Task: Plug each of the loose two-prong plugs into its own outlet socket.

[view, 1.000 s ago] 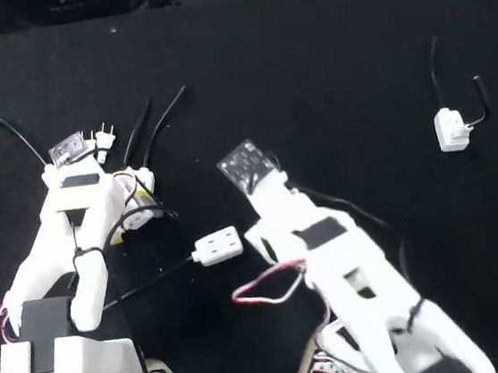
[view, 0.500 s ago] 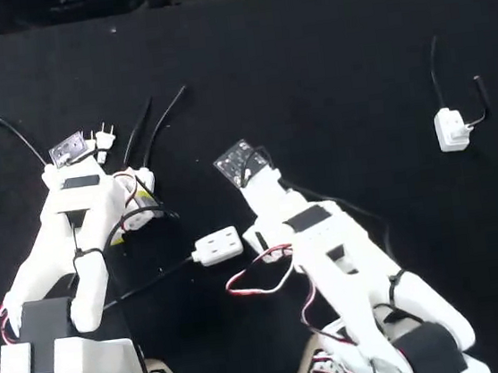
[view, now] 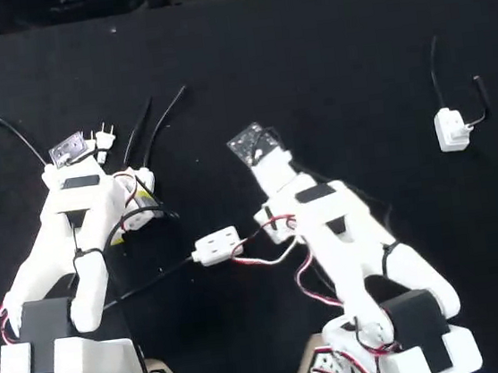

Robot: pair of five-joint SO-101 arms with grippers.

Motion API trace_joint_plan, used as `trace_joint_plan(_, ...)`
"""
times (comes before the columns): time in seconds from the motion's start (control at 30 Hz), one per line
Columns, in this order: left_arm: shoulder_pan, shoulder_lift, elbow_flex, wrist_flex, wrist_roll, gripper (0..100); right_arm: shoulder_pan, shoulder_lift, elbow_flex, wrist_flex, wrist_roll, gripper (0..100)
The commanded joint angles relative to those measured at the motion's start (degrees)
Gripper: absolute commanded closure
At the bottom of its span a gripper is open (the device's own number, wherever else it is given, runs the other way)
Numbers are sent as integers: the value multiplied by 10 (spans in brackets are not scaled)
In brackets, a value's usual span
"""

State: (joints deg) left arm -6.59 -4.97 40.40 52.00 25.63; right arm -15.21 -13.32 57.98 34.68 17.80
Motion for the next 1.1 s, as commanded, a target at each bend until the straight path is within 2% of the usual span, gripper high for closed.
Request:
trace_joint_plan(0.0,-6,-17,0,-6,-5,704,40,1,-33,-25,3,988)
trace_joint_plan(0.17,-3,-17,0,-6,-5,704,57,-8,-33,-17,3,988)
trace_joint_plan(0.3,-4,-17,0,-6,-5,704,67,-93,-41,65,3,988)
trace_joint_plan(0.43,-6,-17,0,-6,-5,704,39,-191,-33,135,6,988)
trace_joint_plan(0.53,-7,-17,0,-4,-5,704,15,-202,2,112,28,988)
trace_joint_plan(0.67,-7,-17,0,-3,-5,704,12,-158,34,76,100,986)
trace_joint_plan(0.83,-7,-17,0,-3,-5,704,12,-53,13,71,105,986)
trace_joint_plan(1.07,-7,-17,0,-2,-5,704,19,50,-78,128,103,976)
